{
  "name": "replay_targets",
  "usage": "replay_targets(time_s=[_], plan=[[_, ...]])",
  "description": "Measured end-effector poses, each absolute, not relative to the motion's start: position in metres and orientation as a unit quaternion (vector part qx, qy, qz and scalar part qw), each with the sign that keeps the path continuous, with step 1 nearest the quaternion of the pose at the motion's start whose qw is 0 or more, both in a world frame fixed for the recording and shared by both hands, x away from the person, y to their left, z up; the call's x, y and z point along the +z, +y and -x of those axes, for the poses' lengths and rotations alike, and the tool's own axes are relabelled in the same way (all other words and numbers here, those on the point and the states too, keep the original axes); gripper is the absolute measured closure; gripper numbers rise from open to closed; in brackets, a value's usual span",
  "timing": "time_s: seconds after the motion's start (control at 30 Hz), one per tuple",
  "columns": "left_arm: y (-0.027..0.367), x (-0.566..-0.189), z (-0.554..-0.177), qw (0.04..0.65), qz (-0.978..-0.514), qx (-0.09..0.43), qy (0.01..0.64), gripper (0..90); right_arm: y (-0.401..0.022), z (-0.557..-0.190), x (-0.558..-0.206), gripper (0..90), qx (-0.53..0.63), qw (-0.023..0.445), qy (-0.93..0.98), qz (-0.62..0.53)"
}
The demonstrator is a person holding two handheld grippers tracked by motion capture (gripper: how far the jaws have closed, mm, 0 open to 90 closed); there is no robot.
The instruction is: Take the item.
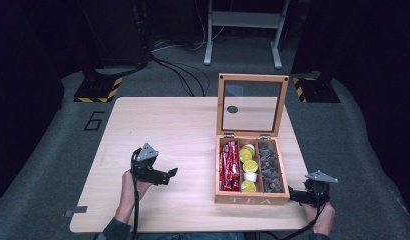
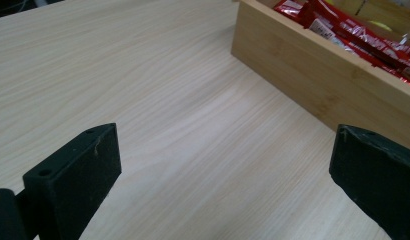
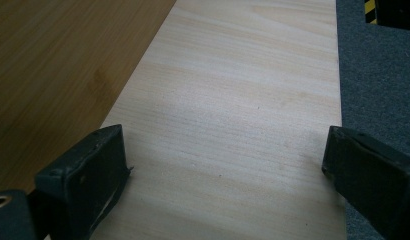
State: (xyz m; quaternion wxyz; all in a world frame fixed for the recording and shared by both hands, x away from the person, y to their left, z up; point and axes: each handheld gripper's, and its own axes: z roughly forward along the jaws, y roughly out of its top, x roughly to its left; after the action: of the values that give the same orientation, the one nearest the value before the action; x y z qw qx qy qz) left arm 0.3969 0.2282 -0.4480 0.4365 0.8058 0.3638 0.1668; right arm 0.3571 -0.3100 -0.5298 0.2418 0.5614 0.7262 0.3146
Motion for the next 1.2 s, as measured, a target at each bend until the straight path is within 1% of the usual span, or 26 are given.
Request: replay_targets(time_s=[0.53, 1.2], plan=[[0.173, -0.427, -0.416, 0.435, -0.823, 0.149, 0.332, 0.2, -0.310, -0.357, -0.530, 3.4, 0.314, 0.242, 0.727, -0.561], [0.104, -0.424, -0.428, 0.429, -0.846, 0.124, 0.290, 0.2, -0.310, -0.357, -0.530, 4.1, 0.315, 0.243, 0.728, -0.558]])
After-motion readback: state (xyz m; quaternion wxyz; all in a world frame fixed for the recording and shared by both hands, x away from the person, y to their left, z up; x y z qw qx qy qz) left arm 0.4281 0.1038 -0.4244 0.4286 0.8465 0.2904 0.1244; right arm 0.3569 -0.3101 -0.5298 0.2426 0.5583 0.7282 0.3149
